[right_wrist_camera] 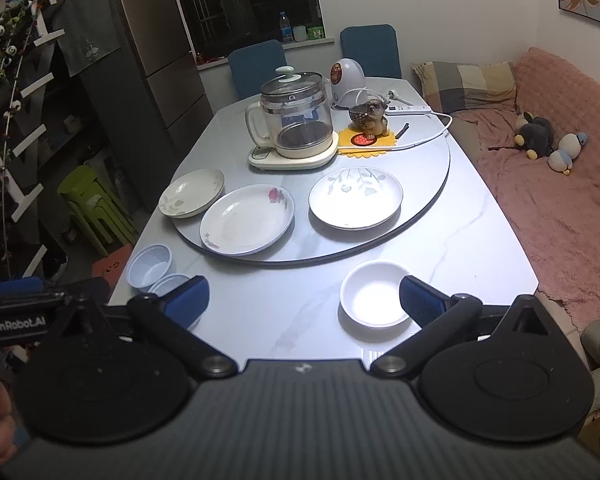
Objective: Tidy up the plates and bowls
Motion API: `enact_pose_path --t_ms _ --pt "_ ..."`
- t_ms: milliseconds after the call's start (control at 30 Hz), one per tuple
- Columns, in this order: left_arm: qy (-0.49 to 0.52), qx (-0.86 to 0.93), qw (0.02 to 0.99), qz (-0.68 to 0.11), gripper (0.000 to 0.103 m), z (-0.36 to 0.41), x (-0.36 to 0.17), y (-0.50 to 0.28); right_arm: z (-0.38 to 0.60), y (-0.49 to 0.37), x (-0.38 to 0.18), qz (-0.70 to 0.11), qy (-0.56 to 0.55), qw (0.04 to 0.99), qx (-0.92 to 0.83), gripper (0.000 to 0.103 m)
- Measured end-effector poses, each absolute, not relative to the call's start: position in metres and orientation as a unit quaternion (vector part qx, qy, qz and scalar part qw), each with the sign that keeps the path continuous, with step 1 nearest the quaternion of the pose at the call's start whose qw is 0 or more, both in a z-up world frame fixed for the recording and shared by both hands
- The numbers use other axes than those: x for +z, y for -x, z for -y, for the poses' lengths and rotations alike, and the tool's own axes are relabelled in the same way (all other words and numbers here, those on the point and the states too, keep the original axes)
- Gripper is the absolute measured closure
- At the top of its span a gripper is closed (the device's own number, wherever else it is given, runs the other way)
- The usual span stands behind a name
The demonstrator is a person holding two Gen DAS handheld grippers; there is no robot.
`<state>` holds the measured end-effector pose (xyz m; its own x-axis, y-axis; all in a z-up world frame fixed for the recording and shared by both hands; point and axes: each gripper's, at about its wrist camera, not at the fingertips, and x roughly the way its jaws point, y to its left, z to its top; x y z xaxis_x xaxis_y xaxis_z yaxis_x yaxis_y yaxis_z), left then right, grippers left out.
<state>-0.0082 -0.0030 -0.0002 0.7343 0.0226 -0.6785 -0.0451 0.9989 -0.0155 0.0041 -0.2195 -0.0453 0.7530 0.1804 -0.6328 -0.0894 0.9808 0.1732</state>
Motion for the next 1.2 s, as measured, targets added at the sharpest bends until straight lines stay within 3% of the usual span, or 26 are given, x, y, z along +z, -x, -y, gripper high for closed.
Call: enact_pose_path --t_ms 1200 --pt "0.021 0.058 0.932 -0.358 0.0 -0.008 0.01 0.0 0.212 -0.018 -0.048 -0.35 -0.051 0.93 0.102 0.0"
